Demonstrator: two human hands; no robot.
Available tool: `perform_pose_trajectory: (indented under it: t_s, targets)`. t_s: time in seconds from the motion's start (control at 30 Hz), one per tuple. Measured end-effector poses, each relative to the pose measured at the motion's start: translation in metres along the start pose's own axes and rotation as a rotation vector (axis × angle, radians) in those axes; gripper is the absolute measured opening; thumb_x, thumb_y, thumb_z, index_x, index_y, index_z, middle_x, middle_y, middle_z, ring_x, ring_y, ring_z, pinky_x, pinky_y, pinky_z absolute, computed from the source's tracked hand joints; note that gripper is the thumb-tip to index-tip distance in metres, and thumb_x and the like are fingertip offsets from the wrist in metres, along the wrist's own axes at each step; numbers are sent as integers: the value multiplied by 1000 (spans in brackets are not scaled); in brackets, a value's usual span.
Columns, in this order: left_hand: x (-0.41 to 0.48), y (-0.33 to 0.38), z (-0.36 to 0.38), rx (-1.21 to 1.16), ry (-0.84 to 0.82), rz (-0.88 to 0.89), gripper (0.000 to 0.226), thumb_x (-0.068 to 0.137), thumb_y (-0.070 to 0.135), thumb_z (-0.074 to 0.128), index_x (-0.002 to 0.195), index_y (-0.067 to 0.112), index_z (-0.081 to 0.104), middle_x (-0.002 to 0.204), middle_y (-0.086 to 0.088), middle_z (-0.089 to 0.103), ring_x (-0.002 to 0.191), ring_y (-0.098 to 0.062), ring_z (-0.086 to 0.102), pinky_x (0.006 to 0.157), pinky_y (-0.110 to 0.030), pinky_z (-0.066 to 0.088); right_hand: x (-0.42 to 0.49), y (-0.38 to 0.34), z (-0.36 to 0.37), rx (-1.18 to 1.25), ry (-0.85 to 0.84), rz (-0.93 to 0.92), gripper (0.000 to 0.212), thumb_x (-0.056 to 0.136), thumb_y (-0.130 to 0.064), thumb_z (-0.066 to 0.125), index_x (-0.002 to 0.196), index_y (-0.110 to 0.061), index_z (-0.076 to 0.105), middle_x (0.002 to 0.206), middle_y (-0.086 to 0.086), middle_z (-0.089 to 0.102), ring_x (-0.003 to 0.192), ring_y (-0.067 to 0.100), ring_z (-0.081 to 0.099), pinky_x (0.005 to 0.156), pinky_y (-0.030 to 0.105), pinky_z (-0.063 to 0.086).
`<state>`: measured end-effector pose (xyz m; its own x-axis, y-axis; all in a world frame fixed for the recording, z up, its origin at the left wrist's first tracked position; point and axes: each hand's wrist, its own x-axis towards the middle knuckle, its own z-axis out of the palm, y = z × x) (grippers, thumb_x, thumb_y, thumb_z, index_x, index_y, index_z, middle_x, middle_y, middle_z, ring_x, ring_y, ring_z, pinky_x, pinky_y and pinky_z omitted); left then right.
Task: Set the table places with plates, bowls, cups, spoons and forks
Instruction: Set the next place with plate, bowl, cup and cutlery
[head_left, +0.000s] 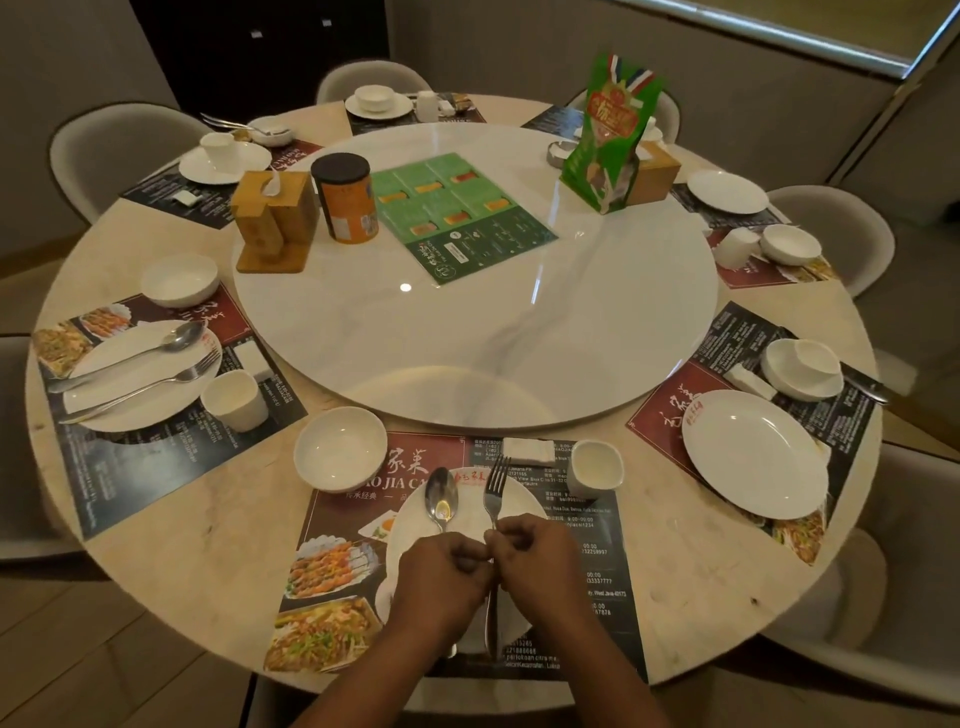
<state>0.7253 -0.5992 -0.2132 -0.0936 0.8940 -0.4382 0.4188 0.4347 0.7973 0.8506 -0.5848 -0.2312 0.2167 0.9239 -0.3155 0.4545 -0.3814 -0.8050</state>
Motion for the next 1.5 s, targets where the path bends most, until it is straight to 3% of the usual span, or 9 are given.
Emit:
perform_pose_trajectory:
  t_s: [0.1, 0.2, 0.33, 0.67, 0.8, 1.0, 1.23, 1.4, 1.5]
  targets:
    - [7, -9, -5, 112, 47, -2, 17, 73, 28, 82, 86, 27, 71, 68, 7, 71, 63, -3, 67, 67, -30, 58, 1, 1, 1, -116, 9, -19, 15, 85, -28, 72, 94, -17, 76, 76, -7, 72, 70, 1, 66, 62, 15, 48]
    - [17, -24, -11, 351, 153, 51, 30, 76, 34, 78, 103, 24, 70, 85, 8, 70, 79, -6, 64, 77, -29, 56, 4, 2, 5, -243, 14, -39, 18, 86, -29, 69, 94, -15, 77, 83, -1, 75, 76, 10, 68, 73, 26, 54]
    - [19, -33, -10, 448, 180, 114, 48, 77, 43, 75, 119, 22, 63, 102, 3, 69, 94, -13, 63, 81, -27, 51, 6, 6, 13, -359, -18, -17, 21, 90, -32, 62, 98, -17, 75, 88, 0, 74, 82, 15, 67, 76, 27, 53]
    - [23, -39, -13, 366, 140, 113, 45, 78, 31, 75, 122, 22, 65, 70, 9, 74, 74, -2, 68, 86, -24, 48, 6, 12, 20, -452, 44, -59, 24, 91, -36, 61, 99, -19, 75, 89, -1, 75, 79, 13, 66, 67, 22, 47]
    - [22, -41, -15, 336, 130, 127, 47, 78, 28, 76, 123, 21, 65, 65, 10, 72, 68, 0, 67, 83, -22, 50, 6, 13, 19, -444, 64, -70, 24, 91, -36, 61, 86, -16, 73, 79, 0, 72, 64, 9, 56, 51, 11, 28]
    - [23, -43, -15, 333, 134, 133, 48, 78, 31, 75, 124, 21, 64, 65, 11, 72, 70, -2, 67, 90, -27, 52, 7, 13, 20, -452, 62, -65, 24, 90, -37, 62, 86, -16, 72, 81, 1, 72, 65, 9, 54, 50, 10, 25]
    - [21, -42, -20, 330, 154, 148, 49, 80, 36, 74, 126, 23, 63, 66, 14, 70, 71, -1, 64, 87, -25, 52, 3, 10, 14, -441, 54, -81, 24, 92, -40, 61, 82, -20, 68, 74, -7, 64, 67, 8, 57, 54, 13, 32]
    - [22, -51, -48, 366, 335, 230, 39, 82, 26, 73, 119, 21, 63, 102, 6, 67, 85, -11, 61, 78, -28, 52, -7, 27, -15, -376, 224, -122, 31, 90, -32, 65, 119, -24, 61, 111, -4, 58, 99, 11, 55, 80, 22, 47]
    - [25, -62, -59, 314, 302, 224, 34, 80, 20, 75, 113, 18, 67, 93, 6, 70, 79, -10, 63, 72, -24, 50, -12, 41, -30, -364, 165, -48, 16, 87, -33, 64, 103, -30, 60, 94, -12, 63, 87, 7, 62, 80, 29, 56]
